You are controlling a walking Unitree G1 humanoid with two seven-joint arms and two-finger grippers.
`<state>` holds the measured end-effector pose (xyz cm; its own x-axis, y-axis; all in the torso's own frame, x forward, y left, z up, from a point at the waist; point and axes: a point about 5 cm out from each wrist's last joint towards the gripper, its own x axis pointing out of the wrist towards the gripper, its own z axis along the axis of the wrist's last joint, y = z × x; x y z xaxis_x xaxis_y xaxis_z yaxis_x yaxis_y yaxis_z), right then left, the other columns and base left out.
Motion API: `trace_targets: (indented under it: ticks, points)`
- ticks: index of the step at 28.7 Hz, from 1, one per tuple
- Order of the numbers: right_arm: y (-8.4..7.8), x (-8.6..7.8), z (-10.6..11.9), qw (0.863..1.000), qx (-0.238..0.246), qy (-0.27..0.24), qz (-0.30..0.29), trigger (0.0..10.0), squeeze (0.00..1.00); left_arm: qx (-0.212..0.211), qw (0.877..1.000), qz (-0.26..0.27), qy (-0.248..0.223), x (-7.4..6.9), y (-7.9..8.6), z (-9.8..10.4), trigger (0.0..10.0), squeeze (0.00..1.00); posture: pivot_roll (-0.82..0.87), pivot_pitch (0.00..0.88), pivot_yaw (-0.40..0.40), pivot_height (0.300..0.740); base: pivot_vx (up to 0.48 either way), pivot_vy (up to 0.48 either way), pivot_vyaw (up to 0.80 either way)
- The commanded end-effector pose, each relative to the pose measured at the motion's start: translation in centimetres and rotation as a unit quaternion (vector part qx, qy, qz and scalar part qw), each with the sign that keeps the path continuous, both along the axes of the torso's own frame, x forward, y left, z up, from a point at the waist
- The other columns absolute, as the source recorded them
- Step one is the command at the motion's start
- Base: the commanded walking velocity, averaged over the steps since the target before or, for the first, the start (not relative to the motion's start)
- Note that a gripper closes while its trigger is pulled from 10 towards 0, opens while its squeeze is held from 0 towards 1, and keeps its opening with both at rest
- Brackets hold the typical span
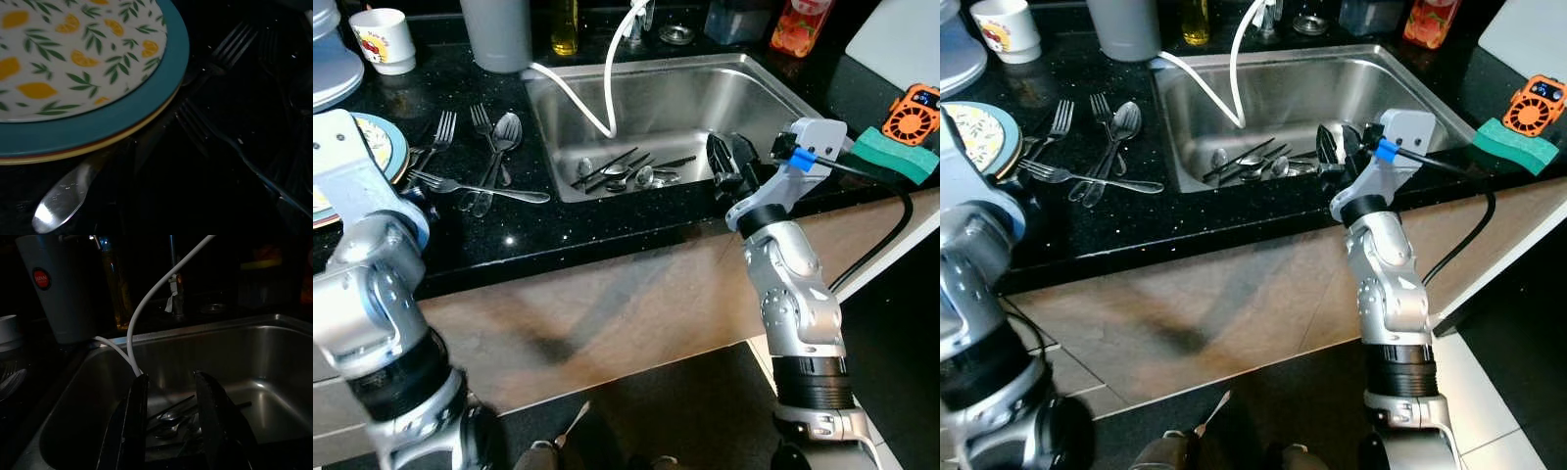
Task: Kitchen organization
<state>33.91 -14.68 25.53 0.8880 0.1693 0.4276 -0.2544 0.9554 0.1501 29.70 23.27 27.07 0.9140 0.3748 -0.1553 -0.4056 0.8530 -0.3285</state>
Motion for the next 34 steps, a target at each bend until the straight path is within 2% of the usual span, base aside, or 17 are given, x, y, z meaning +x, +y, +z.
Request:
trace_targets:
  ticks: [1,2,3,4,8,12,13,14,15,17,18,23,27,31,32,33,34]
  points:
    - [-0.2,0.1,-0.2,1.0,0.005,0.0,-0.003,10.0,0.0,-0.029,0.999,-0.005,0.014,0.3,-0.1,-0.9,10.0,0.0,0.2,0.172,-0.058,0.74,0.0,0.0,0.0]
    - [-0.2,0.1,-0.1,1.0,0.005,-0.001,-0.003,10.0,0.0,-0.06,0.998,-0.022,0.015,0.8,-0.4,-1.2,10.0,0.0,0.2,0.17,-0.058,0.74,0.0,0.0,0.0]
    - [-0.2,0.1,-0.1,1.0,0.005,-0.001,-0.003,10.0,0.0,-0.06,0.998,-0.022,0.015,0.8,-0.4,-1.2,10.0,0.0,0.2,0.17,-0.058,0.74,0.0,0.0,0.0]
    - [-0.2,0.1,-0.1,1.0,0.005,-0.002,-0.003,10.0,0.0,-0.083,0.996,-0.037,0.02,1.2,-0.6,-1.5,10.0,0.0,0.2,0.17,-0.058,0.74,0.0,0.0,0.0]
    - [-0.3,0.0,0.0,1.0,0.005,-0.004,-0.005,10.0,0.0,-0.108,0.992,-0.053,0.033,1.8,-1.1,-2.4,10.0,0.0,0.2,0.17,-0.058,0.74,0.0,0.0,0.0]
    - [-0.7,-0.2,0.1,1.0,0.004,-0.005,-0.011,10.0,0.0,-0.135,0.989,-0.048,0.036,2.8,-0.8,-3.3,10.0,0.0,0.17,0.166,-0.053,0.74,0.0,0.0,0.0]
    - [-0.7,-0.2,0.1,1.0,0.004,-0.005,-0.012,10.0,0.0,-0.133,0.99,-0.044,0.033,3.2,-0.5,-3.3,6.4,0.0,0.17,0.165,-0.053,0.74,0.0,0.0,0.0]
    - [-0.7,-0.2,0.1,1.0,0.004,-0.005,-0.012,10.0,0.0,-0.133,0.99,-0.044,0.033,3.2,-0.5,-3.3,6.4,0.0,0.17,0.165,-0.053,0.74,0.0,0.0,0.0]
    - [-0.7,-0.2,0.1,1.0,0.003,-0.005,-0.012,10.0,0.0,-0.137,0.989,-0.04,0.032,3.5,-0.3,-3.4,2.0,0.0,0.17,0.165,-0.053,0.74,0.0,0.0,0.0]
    - [-0.7,-0.2,0.1,1.0,0.003,-0.005,-0.012,10.0,0.0,-0.142,0.989,-0.038,0.027,3.7,0.0,-3.4,2.0,0.0,0.17,0.165,-0.053,0.74,0.0,0.0,0.0]
    - [-0.7,-0.2,0.2,1.0,0.003,-0.007,-0.012,10.0,0.0,-0.151,0.988,-0.031,0.022,4.1,0.5,-3.5,0.0,0.0,0.16,0.162,-0.052,0.74,0.0,0.0,0.0]
    - [-0.8,-0.2,0.4,1.0,0.001,-0.009,-0.013,10.0,0.0,-0.163,0.986,-0.014,0.006,5.0,2.0,-3.7,0.0,0.0,0.16,0.159,-0.054,0.74,0.0,0.0,0.0]
    - [-0.9,-0.2,0.4,1.0,0.0,-0.01,-0.014,10.0,0.0,-0.147,0.989,-0.007,-0.005,5.1,2.5,-3.4,0.0,0.0,0.15,0.149,-0.055,0.74,0.0,0.0,0.0]
    - [-0.9,-0.2,0.4,1.0,0.0,-0.01,-0.014,10.0,0.0,-0.112,0.991,-0.028,-0.064,5.5,2.4,-1.1,0.0,0.0,0.15,0.146,-0.053,0.74,0.0,0.0,0.0]
    - [-0.9,-0.2,0.4,1.0,0.0,-0.01,-0.014,10.0,0.0,-0.112,0.991,-0.028,-0.064,5.5,2.4,-1.1,0.0,0.0,0.15,0.146,-0.053,0.74,0.0,0.0,0.0]
    - [-0.9,-0.2,0.4,1.0,0.001,-0.01,-0.014,10.0,0.0,-0.108,0.989,-0.051,-0.092,5.6,1.8,0.0,10.0,0.0,0.15,0.146,-0.053,0.74,0.0,0.0,0.0]
    - [-0.8,-0.3,0.4,1.0,0.001,-0.01,-0.013,10.0,0.0,-0.112,0.982,-0.082,-0.126,5.8,0.9,1.4,10.0,0.0,0.15,0.146,-0.053,0.74,0.0,0.0,0.0]
